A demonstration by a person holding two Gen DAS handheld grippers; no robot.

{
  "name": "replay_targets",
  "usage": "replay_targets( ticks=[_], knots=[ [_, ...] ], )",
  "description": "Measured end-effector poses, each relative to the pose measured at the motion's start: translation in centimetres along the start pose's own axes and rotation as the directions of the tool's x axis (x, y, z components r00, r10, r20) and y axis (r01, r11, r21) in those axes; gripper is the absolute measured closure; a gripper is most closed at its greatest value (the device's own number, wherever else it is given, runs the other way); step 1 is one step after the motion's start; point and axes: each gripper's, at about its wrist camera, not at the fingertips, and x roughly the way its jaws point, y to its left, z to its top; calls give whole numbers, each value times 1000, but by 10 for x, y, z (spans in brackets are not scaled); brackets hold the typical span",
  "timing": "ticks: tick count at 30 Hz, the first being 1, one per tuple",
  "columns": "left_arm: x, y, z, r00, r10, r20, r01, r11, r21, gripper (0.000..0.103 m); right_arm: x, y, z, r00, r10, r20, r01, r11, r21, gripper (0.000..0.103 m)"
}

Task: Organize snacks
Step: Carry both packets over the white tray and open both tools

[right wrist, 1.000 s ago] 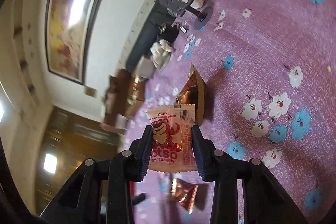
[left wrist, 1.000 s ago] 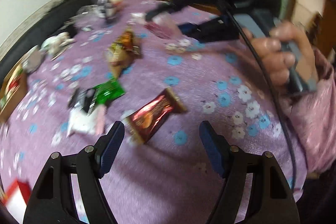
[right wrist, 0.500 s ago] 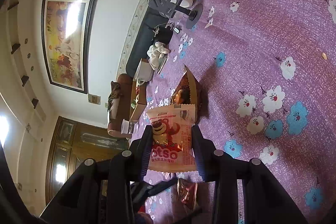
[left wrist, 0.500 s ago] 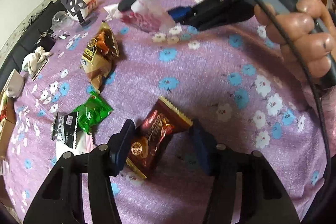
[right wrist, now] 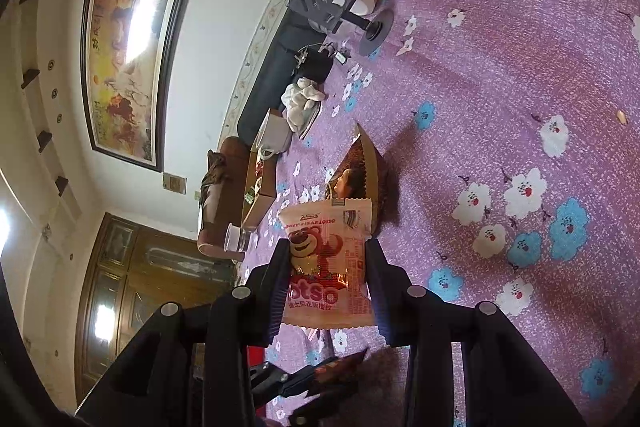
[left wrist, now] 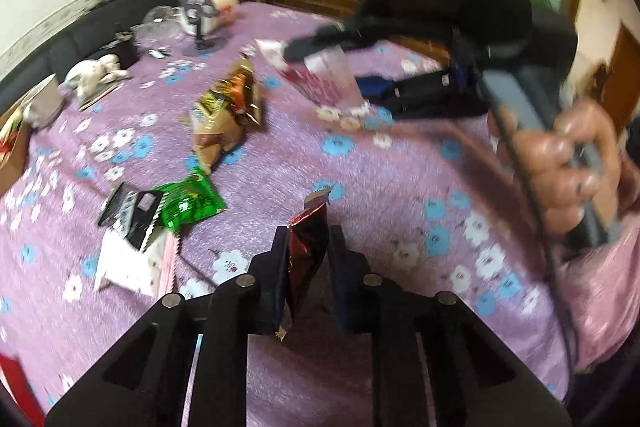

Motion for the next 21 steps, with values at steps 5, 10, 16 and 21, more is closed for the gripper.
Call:
replay_targets(
  ticks=[5,10,16,21],
  knots=[
    [-21,9,-13,997,28,69,-21,995,-99,88,5,-2,-1,1000,4,-18,-4,1000,3,66],
    [-40,23,-27,993,38,113,-15,981,-193,89,5,-2,-1,1000,6,-14,-6,1000,-2,66],
    [-79,36,-48,981,62,185,-9,962,-275,89,10,3,-4,1000,13,-26,-14,999,-28,66],
    [-109,47,-70,971,81,223,-3,944,-331,89,18,9,-9,999,4,-45,-7,998,-67,66]
  ],
)
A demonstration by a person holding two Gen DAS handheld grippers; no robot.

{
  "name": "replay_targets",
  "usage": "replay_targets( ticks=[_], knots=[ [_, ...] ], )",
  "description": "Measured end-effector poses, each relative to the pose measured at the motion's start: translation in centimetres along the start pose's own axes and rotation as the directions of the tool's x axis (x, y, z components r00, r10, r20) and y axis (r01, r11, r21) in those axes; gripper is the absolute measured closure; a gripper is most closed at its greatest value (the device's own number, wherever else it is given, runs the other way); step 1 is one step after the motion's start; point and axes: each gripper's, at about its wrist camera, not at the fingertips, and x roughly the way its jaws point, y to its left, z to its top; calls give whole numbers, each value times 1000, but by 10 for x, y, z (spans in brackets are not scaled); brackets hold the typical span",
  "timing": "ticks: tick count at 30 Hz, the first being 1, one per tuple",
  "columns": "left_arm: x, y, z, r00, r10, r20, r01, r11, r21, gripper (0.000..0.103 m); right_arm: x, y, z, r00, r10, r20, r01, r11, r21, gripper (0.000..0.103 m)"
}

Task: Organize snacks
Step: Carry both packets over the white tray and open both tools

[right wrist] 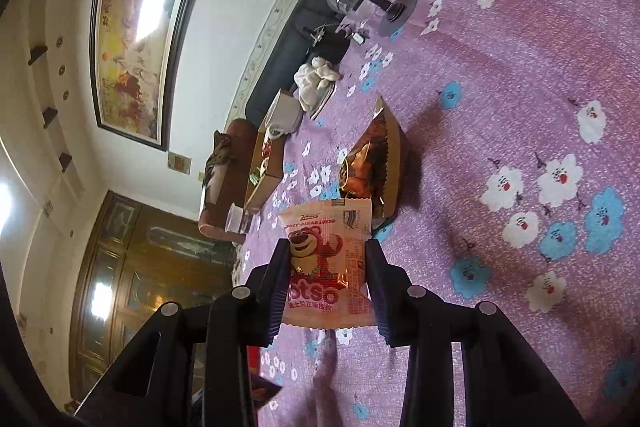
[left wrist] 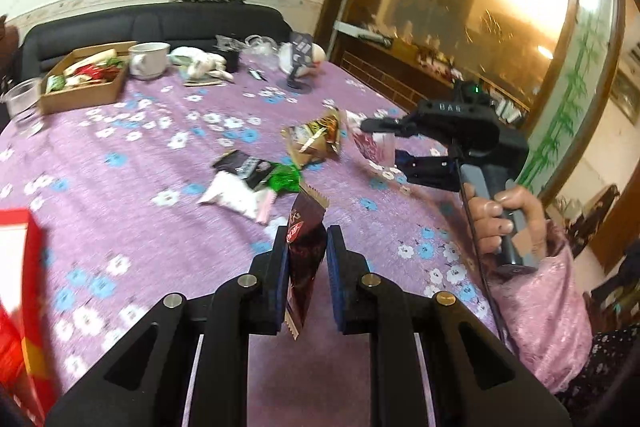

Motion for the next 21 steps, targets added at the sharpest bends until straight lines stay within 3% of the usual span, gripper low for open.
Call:
replay_targets(
  ticks=[6,15,21],
  knots=[
    [-44,20,-18,998,18,55,-14,997,-79,88,7,9,-4,1000,-21,-4,20,998,-65,66],
    [-75,31,-33,994,47,102,-34,992,-122,88,8,23,-14,998,-50,33,55,985,-161,66],
    [-83,36,-35,983,128,128,-109,983,-148,88,1,20,-15,994,-73,79,84,984,-154,66]
  ],
)
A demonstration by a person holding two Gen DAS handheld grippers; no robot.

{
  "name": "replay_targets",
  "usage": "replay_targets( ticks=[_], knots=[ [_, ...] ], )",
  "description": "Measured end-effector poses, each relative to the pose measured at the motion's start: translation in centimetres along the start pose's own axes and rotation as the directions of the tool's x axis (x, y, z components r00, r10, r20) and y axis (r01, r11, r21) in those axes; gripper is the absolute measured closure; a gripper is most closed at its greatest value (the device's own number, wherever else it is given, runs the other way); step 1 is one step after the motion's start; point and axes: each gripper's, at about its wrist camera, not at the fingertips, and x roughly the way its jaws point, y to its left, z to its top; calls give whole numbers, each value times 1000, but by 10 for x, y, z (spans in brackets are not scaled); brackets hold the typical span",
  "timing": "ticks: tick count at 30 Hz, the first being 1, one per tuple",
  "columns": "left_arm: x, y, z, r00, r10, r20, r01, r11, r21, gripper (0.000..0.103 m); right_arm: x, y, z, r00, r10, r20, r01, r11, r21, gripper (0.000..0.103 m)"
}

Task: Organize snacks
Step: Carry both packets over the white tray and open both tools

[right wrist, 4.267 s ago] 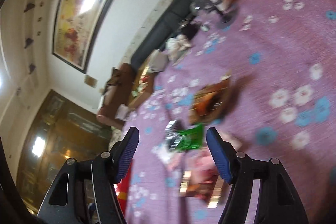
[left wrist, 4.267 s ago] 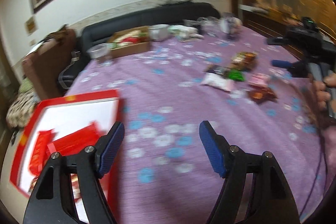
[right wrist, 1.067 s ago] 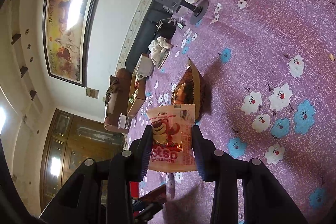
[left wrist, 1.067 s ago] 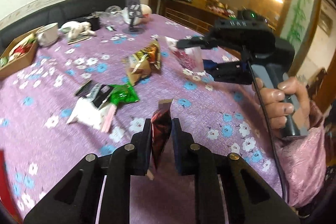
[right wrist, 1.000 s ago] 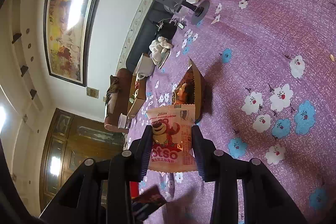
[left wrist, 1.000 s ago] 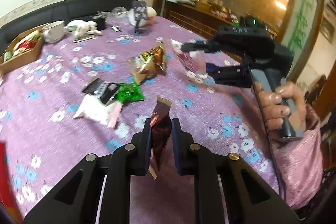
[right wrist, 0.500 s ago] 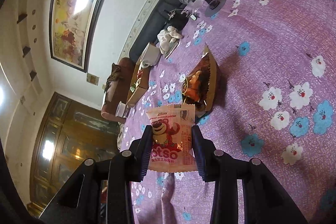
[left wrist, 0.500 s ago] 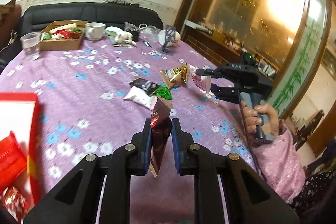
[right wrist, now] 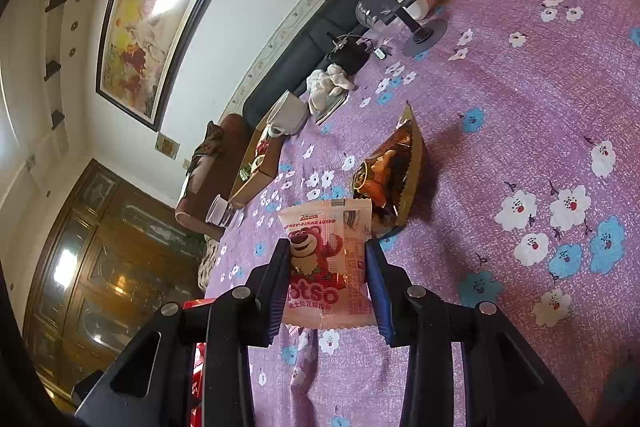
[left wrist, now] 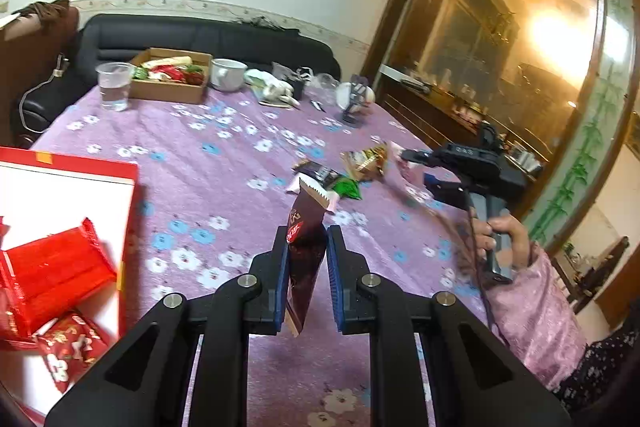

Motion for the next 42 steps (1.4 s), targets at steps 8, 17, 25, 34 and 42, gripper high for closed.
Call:
replay_targets(
  ticks=[8,17,25,34,42],
  knots=[
    [-15,17,1,992,126,29,-125,991,-35,88,-4,9,-4,1000,-21,20,22,999,-31,66],
    [-30,33,-2,976,213,37,-211,976,-45,88,0,68,-30,999,50,-18,-52,991,-125,66],
    [-45,45,-7,964,258,57,-255,965,-58,88,46,151,-73,975,150,-165,-184,959,-215,66],
    [-65,65,-9,949,303,89,-295,951,-91,88,95,207,-122,926,243,-288,-307,930,-202,66],
    [-83,88,-14,920,377,104,-365,923,-123,88,139,224,-157,878,289,-382,-367,919,-147,66]
  ],
)
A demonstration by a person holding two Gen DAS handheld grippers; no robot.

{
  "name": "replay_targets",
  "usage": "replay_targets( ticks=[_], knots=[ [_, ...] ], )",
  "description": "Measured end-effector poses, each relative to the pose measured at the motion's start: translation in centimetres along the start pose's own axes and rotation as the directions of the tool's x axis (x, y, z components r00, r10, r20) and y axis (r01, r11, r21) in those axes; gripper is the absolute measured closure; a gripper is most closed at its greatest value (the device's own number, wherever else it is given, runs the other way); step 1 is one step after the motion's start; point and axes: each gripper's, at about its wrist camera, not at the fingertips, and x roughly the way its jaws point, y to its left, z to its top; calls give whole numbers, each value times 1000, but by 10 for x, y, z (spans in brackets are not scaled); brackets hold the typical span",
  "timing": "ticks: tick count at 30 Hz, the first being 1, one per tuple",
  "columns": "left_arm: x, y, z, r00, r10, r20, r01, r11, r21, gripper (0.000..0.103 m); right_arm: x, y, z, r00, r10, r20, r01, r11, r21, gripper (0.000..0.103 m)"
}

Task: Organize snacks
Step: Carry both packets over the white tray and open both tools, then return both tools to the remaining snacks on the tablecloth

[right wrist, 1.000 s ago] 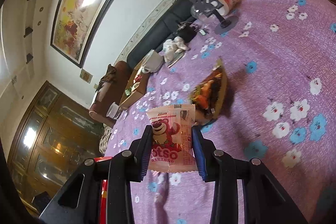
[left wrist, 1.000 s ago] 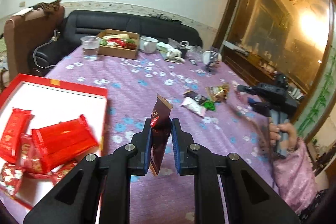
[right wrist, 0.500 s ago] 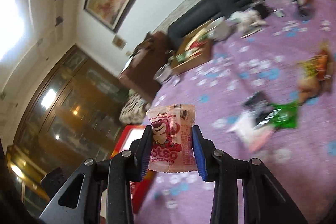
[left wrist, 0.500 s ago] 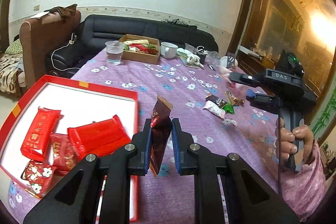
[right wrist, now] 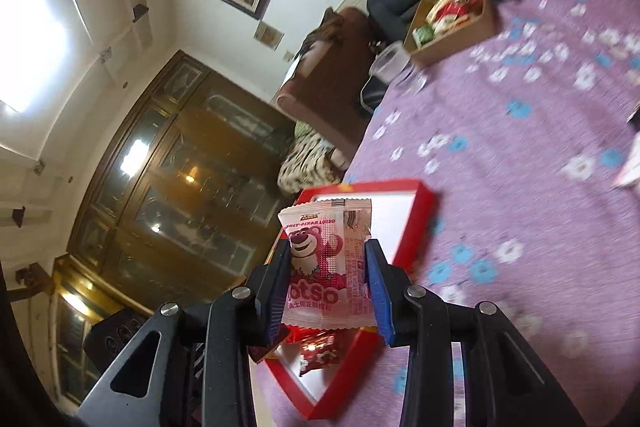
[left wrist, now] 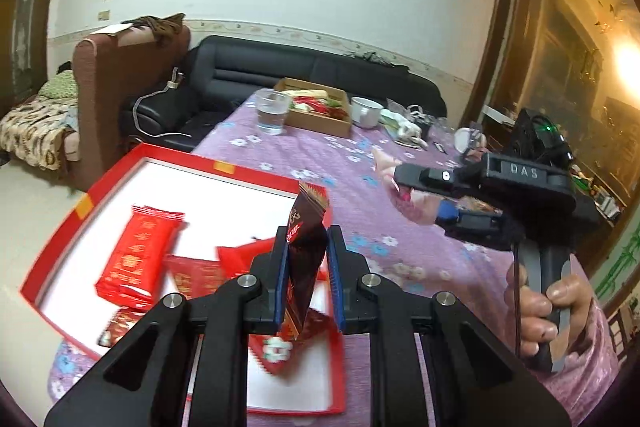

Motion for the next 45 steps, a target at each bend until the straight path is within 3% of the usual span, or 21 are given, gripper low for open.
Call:
replay_targets(
  ticks=[8,15,38,40,42,44,45],
  knots=[
    [-2,23,1,993,115,19,-115,993,-4,88,40,12,-14,997,33,-73,-34,999,-10,66],
    [-3,30,3,975,213,59,-215,976,31,88,62,18,-21,994,35,-108,-38,999,-25,66],
    [10,39,2,944,326,48,-329,943,55,87,83,21,-27,990,23,-140,-35,996,-82,64],
    [12,43,1,943,332,33,-333,942,43,82,82,19,-26,991,27,-132,-37,997,-71,63],
    [12,47,0,942,336,26,-336,942,22,55,77,14,-24,993,30,-117,-37,998,-58,61],
    [9,49,0,936,349,40,-349,937,-2,43,69,8,-20,995,23,-93,-27,999,-44,59],
    [7,50,0,935,351,53,-351,936,-10,43,65,6,-19,996,19,-84,-22,999,-38,59]
  ],
)
